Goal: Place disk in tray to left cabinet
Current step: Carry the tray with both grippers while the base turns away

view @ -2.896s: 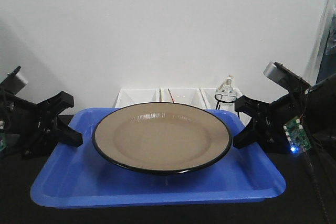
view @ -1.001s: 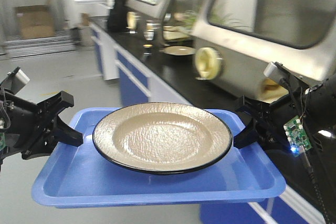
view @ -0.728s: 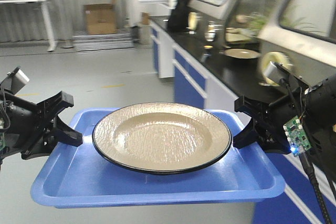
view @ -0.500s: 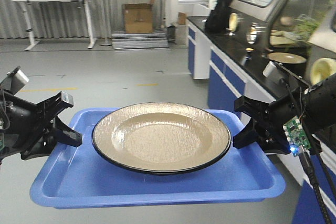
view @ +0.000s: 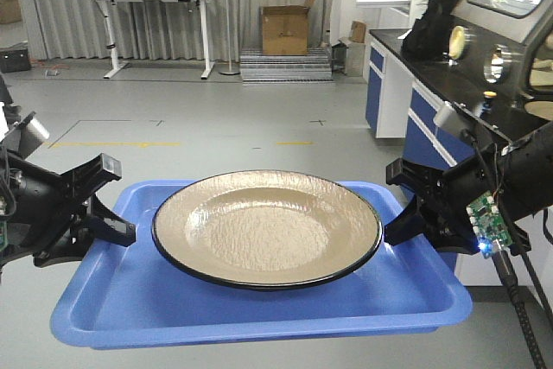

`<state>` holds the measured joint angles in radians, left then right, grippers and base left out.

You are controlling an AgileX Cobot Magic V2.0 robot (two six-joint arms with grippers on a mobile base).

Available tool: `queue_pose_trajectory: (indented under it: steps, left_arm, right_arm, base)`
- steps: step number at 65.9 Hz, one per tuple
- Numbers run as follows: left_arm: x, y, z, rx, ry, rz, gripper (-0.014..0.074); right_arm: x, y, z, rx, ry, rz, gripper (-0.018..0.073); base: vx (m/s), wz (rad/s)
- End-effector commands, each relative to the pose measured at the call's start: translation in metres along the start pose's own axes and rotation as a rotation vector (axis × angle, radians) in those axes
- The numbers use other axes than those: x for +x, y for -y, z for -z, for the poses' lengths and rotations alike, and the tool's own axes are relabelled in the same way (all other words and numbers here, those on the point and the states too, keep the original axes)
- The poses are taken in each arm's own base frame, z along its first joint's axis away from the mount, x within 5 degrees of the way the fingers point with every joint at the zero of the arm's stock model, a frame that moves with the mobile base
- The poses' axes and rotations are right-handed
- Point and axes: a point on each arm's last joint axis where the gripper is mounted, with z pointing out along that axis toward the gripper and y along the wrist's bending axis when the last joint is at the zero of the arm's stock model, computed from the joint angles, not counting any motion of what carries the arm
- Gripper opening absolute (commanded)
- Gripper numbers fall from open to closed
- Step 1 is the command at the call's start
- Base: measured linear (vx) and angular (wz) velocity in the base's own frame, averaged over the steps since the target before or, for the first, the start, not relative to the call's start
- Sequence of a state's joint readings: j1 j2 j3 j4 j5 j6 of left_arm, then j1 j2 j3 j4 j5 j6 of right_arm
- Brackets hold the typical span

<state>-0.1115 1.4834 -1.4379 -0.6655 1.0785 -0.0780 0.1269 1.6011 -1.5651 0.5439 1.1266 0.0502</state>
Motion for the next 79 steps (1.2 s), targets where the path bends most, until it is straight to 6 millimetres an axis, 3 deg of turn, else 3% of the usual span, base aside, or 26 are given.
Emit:
queue_pose_trajectory:
  steps: [1, 79]
  left_arm:
    - [0.0049, 0.0355, 0.0221, 0.201, 0.043, 0.034, 0.0000]
    - [0.0051, 0.0355, 0.0221, 0.201, 0.040, 0.033, 0.0000]
  right_arm:
    - [0.0007, -0.0353, 0.0252, -0.190, 0.086, -0.003, -0.0004]
    - [0.0007, -0.0353, 0.0252, -0.190, 0.086, -0.003, -0.0004]
  base:
    - [0.27, 0.13]
    - [0.38, 0.07]
